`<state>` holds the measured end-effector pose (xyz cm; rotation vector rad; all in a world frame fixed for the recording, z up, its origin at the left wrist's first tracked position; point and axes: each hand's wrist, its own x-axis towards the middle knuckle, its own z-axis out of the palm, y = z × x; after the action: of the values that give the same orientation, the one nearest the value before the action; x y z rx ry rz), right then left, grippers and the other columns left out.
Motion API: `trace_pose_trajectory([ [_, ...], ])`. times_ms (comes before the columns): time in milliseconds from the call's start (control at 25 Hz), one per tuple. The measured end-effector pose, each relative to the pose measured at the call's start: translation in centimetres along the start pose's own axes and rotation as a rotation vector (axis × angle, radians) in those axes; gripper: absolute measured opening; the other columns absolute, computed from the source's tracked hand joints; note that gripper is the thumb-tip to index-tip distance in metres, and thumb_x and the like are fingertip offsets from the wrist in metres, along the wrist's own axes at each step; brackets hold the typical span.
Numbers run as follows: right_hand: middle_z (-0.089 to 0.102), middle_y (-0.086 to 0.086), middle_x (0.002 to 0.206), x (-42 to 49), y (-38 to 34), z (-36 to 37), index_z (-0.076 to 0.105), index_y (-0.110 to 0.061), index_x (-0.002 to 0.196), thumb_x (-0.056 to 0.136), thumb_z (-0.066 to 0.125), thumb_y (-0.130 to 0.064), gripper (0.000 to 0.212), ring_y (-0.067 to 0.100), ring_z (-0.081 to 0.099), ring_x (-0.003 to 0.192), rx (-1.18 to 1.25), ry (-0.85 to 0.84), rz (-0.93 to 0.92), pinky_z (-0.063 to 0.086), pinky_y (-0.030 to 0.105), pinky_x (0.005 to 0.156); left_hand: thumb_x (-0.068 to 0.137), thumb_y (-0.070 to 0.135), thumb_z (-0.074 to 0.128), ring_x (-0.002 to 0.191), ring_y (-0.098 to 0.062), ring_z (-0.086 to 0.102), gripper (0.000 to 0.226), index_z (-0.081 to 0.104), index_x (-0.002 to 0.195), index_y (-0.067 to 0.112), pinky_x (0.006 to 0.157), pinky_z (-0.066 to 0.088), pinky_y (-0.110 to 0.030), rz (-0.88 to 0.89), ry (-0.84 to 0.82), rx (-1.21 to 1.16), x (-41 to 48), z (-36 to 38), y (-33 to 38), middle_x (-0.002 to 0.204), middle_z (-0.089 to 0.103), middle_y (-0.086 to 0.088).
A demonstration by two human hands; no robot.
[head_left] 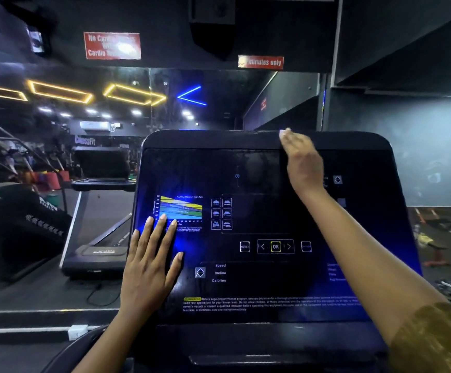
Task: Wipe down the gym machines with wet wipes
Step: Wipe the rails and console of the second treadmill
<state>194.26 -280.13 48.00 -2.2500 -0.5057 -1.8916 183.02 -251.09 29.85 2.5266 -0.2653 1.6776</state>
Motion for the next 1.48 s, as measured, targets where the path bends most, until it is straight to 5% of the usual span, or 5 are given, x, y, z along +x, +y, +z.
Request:
trace_pose_trajectory([
  [120, 0.066, 0.018, 0.112, 0.1, -0.5, -0.2, 0.063, 0.005, 0.115, 0.079, 0.030, -0.003, 0.049, 0.034, 0.063, 0.099, 0.048, 0.014, 0.055, 0.056, 0.040, 0.080, 0.101, 0.047, 0.019, 0.142, -0.029, 0.025, 0.056, 0.031, 0.145, 0.014, 0.114, 0.020, -0.048, -0.005, -0.002, -0.001, 0.0, 0.0, 0.1, 0.150, 0.036, -0.010],
  [640, 0.063, 0.006, 0.122, -10.8, -3.7, -3.3, 0.061, -0.005, 0.122, 0.089, 0.044, -0.003, 0.037, 0.021, 0.059, 0.112, 0.298, -0.198, -0.617, 0.052, 0.031, 0.090, 0.101, 0.048, 0.018, 0.142, -0.029, 0.025, 0.057, 0.032, 0.144, 0.013, 0.115, 0.019, -0.048, -0.005, -0.017, 0.002, 0.0, 0.0, 0.0, 0.151, 0.035, -0.011],
  [920, 0.068, 0.010, 0.109, 0.3, -4.5, 0.3, 0.068, -0.004, 0.110, 0.080, 0.042, 0.000, 0.040, 0.027, 0.066, 0.096, 0.222, -0.143, -0.423, 0.057, 0.036, 0.077, 0.101, 0.047, 0.019, 0.142, -0.029, 0.025, 0.057, 0.032, 0.144, 0.013, 0.115, 0.020, -0.048, -0.001, -0.010, 0.006, 0.0, 0.1, 0.0, 0.150, 0.036, -0.011],
  [1240, 0.060, 0.009, 0.125, -14.2, -7.4, -2.6, 0.059, -0.001, 0.123, 0.093, 0.044, -0.001, 0.034, 0.024, 0.056, 0.117, 0.385, -0.239, -0.565, 0.041, 0.030, 0.103, 0.101, 0.048, 0.018, 0.142, -0.029, 0.024, 0.059, 0.034, 0.144, 0.012, 0.114, 0.020, -0.049, -0.009, -0.018, 0.003, 0.0, 0.1, 0.0, 0.151, 0.034, -0.010],
  [1480, 0.064, 0.012, 0.119, -13.1, -8.0, -3.1, 0.062, 0.000, 0.118, 0.099, 0.037, -0.007, 0.033, 0.026, 0.059, 0.111, 0.414, -0.198, -0.603, 0.047, 0.034, 0.097, 0.100, 0.049, 0.018, 0.142, -0.029, 0.024, 0.060, 0.034, 0.144, 0.011, 0.115, 0.017, -0.047, -0.010, -0.028, 0.001, 0.0, 0.0, -0.1, 0.151, 0.034, -0.011],
])
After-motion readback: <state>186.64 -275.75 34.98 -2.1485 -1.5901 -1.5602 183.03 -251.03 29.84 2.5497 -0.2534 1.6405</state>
